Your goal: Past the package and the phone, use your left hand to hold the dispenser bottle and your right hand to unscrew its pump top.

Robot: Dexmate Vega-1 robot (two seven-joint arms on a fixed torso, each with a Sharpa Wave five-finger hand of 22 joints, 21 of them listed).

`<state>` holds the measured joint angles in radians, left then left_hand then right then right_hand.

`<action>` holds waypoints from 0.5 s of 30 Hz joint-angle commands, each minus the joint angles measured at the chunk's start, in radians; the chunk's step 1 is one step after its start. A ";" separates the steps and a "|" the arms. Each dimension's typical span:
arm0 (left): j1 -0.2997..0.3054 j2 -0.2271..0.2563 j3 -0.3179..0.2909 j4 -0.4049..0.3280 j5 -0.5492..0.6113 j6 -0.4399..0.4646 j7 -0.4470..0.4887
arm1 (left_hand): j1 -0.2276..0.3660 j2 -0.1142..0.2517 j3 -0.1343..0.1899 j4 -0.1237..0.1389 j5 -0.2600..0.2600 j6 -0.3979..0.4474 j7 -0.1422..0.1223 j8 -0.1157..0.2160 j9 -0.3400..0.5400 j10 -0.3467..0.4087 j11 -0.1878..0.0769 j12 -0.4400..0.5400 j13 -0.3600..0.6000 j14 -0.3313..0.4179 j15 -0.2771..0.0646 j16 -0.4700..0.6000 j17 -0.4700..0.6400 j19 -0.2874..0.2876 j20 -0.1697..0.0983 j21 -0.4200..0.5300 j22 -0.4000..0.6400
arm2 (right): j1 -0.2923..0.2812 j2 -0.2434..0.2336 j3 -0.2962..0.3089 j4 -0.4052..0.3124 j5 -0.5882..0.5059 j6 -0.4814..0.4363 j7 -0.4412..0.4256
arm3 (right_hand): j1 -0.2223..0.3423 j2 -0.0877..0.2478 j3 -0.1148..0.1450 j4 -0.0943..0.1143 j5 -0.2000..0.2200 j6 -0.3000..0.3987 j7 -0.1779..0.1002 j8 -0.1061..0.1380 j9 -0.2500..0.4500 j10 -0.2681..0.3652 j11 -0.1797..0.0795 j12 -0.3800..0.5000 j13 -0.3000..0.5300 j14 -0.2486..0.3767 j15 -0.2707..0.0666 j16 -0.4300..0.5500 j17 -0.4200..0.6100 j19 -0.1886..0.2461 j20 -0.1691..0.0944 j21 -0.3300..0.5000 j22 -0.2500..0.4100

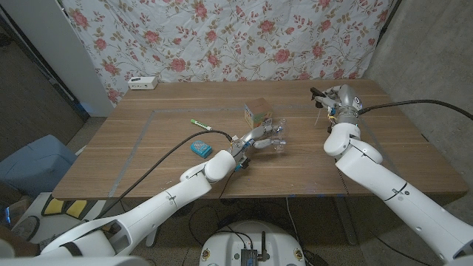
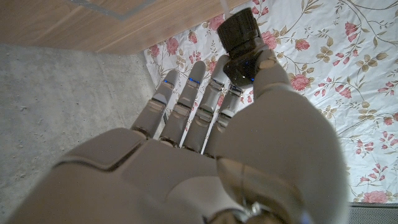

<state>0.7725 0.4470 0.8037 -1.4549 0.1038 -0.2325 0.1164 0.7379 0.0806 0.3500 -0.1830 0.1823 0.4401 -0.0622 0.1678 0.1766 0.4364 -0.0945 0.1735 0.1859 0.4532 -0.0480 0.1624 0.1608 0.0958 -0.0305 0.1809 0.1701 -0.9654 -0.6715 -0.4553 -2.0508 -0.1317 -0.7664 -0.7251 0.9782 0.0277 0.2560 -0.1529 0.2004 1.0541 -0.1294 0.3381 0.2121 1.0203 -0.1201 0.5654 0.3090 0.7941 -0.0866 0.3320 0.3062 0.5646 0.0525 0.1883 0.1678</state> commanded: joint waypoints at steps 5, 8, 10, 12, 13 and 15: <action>-0.006 -0.012 0.004 0.048 0.027 -0.047 0.013 | -0.011 0.008 0.092 0.088 -0.001 -0.010 -0.001 0.004 0.002 -0.009 0.003 0.005 -0.001 -0.009 -0.089 0.006 0.001 -0.003 0.001 0.005 0.001 | -0.005 0.013 -0.040 0.100 -0.066 0.090 -0.025 | 0.065 0.060 0.005 0.000 0.005 0.019 -0.029 0.007 0.002 0.067 -0.080 0.001 0.002 0.007 -0.139 -0.005 0.002 0.005 -0.007 0.002 0.002; -0.006 -0.013 0.004 0.053 0.030 -0.051 0.014 | -0.012 0.008 0.093 0.087 -0.001 -0.012 -0.002 0.005 0.002 -0.010 0.003 0.006 -0.001 -0.009 -0.091 0.006 0.001 -0.004 0.001 0.005 0.001 | -0.001 0.015 -0.047 0.117 -0.075 0.100 -0.021 | 0.064 0.060 0.005 0.001 0.005 0.018 -0.030 0.007 0.002 0.067 -0.080 0.001 0.002 0.007 -0.139 -0.006 0.002 0.003 -0.009 0.002 0.002; -0.008 -0.014 0.004 0.055 0.031 -0.051 0.012 | -0.013 0.008 0.093 0.087 -0.001 -0.014 -0.002 0.004 0.002 -0.011 0.003 0.006 -0.001 -0.010 -0.090 0.006 0.001 -0.004 0.001 0.005 0.001 | 0.000 0.017 -0.048 0.126 -0.076 0.106 -0.018 | 0.064 0.060 0.006 0.001 0.005 0.016 -0.030 0.006 0.002 0.062 -0.077 -0.002 0.001 0.007 -0.139 -0.008 0.002 0.003 -0.010 0.002 0.002; -0.009 -0.015 0.004 0.059 0.031 -0.054 0.011 | -0.013 0.008 0.093 0.086 -0.001 -0.015 -0.002 0.004 0.002 -0.011 0.002 0.006 -0.002 -0.011 -0.091 0.006 0.001 -0.004 0.001 0.005 0.001 | 0.002 0.018 -0.051 0.135 -0.080 0.110 -0.013 | 0.064 0.059 0.005 0.001 0.005 0.015 -0.029 0.006 0.002 0.062 -0.076 -0.003 0.000 0.008 -0.139 -0.008 0.003 0.003 -0.011 0.002 0.002; -0.011 -0.015 0.005 0.063 0.034 -0.056 0.011 | -0.013 0.009 0.093 0.086 -0.001 -0.015 -0.002 0.005 0.002 -0.011 0.003 0.006 -0.002 -0.011 -0.092 0.007 0.001 -0.004 0.001 0.005 0.001 | 0.004 0.017 -0.056 0.144 -0.083 0.113 -0.010 | 0.064 0.059 0.005 0.001 0.006 0.013 -0.029 0.006 0.002 0.059 -0.074 -0.005 -0.001 0.008 -0.139 -0.008 0.003 0.003 -0.011 0.002 0.002; -0.012 -0.016 0.005 0.066 0.036 -0.058 0.011 | -0.014 0.009 0.093 0.086 -0.001 -0.015 -0.002 0.005 0.002 -0.012 0.002 0.007 -0.002 -0.011 -0.091 0.007 0.000 -0.004 0.001 0.005 0.001 | 0.005 0.017 -0.060 0.154 -0.089 0.118 -0.008 | 0.064 0.058 0.005 0.000 0.006 0.014 -0.030 0.006 0.002 0.055 -0.075 -0.007 -0.002 0.008 -0.139 -0.009 0.003 0.004 -0.011 0.002 0.002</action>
<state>0.7666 0.4363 0.8066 -1.4107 0.1241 -0.2659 0.1249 0.7313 0.0742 0.3723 -0.1608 0.1821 0.4260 -0.0591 0.1673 0.1767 0.4278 -0.0926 0.1735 0.1812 0.4484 -0.0463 0.1624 0.1583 0.0959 -0.0305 0.1809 0.1700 -0.9694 -0.6633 -0.4798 -1.9877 -0.1910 -0.6860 -0.7424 0.9782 0.0277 0.2559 -0.1530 0.2004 1.0489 -0.1347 0.3375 0.2120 1.0131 -0.1273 0.5611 0.3057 0.7966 -0.0892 0.3244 0.3064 0.5646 0.0525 0.1883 0.1678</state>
